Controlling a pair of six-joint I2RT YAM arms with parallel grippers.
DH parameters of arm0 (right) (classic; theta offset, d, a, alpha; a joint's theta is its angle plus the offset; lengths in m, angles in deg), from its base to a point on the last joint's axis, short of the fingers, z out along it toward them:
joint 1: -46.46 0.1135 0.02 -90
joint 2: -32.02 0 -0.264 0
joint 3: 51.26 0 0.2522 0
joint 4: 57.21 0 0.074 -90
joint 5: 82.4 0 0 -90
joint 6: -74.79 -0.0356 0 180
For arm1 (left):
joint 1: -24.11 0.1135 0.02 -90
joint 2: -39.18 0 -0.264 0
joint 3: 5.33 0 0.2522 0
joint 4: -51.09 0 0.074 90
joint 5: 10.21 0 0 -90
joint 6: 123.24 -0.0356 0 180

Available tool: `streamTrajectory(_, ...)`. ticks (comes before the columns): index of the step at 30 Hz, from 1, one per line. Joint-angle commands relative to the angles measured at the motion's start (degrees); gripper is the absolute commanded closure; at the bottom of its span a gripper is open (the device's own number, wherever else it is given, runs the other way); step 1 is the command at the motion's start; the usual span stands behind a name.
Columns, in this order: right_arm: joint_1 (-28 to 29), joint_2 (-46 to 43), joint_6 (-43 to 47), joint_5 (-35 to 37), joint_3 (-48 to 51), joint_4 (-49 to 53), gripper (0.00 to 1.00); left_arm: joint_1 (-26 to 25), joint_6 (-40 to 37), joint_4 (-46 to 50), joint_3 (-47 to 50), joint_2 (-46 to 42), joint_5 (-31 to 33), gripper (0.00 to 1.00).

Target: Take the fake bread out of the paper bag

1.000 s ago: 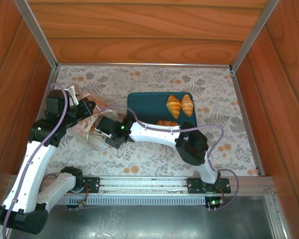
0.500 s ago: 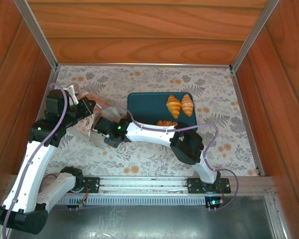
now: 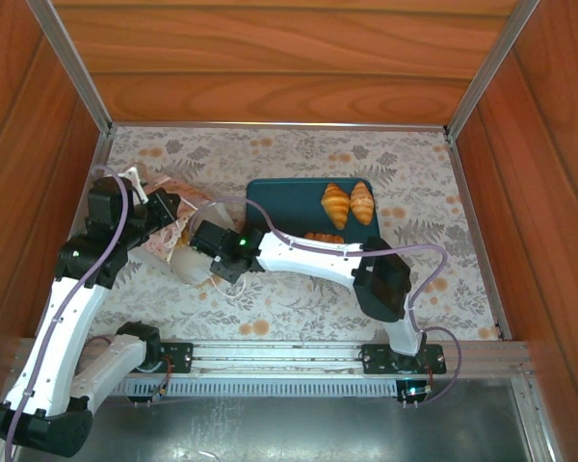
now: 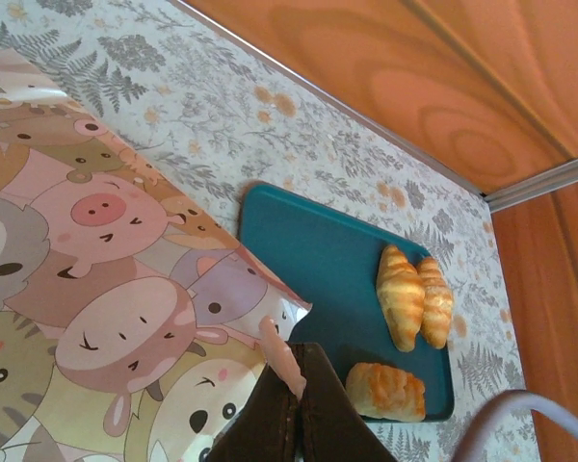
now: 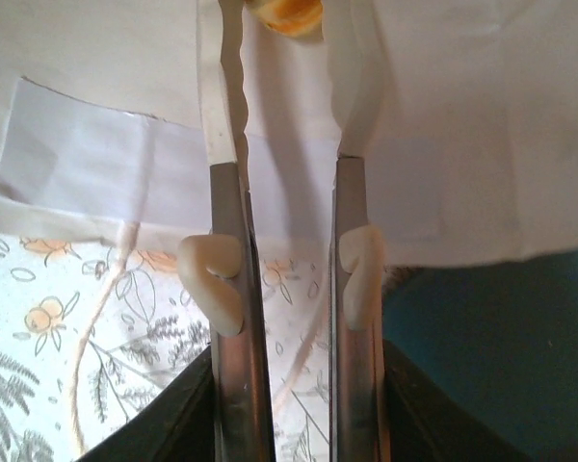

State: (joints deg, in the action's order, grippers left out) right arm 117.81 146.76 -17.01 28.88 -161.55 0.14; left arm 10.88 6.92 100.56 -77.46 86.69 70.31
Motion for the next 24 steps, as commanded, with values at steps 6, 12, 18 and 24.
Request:
streamTrajectory(6, 1.51, -4.02, -5.65, 0.31, 1.06, 11.06, 0.58, 0.23, 0.36, -1.86, 0.31, -0.17, -0.05, 1.0)
streamTrajectory(12, 1.51, -6.73, -3.46, -7.28, 3.03, 10.88, 0.53, 0.22, 0.4, -2.21, 0.39, -0.22, -0.69, 1.0)
streamTrajectory(18, 0.71, -10.7, 0.97, -8.11, 5.55, 7.69, 0.5, 0.27, 0.18, -2.39, -0.17, -0.16, -1.84, 1.0)
streamTrajectory(24, -0.24, -9.81, 7.01, -5.56, 3.94, 9.0, 0.47, 0.22, -0.03, -2.57, -0.52, 0.31, -3.38, 1.0)
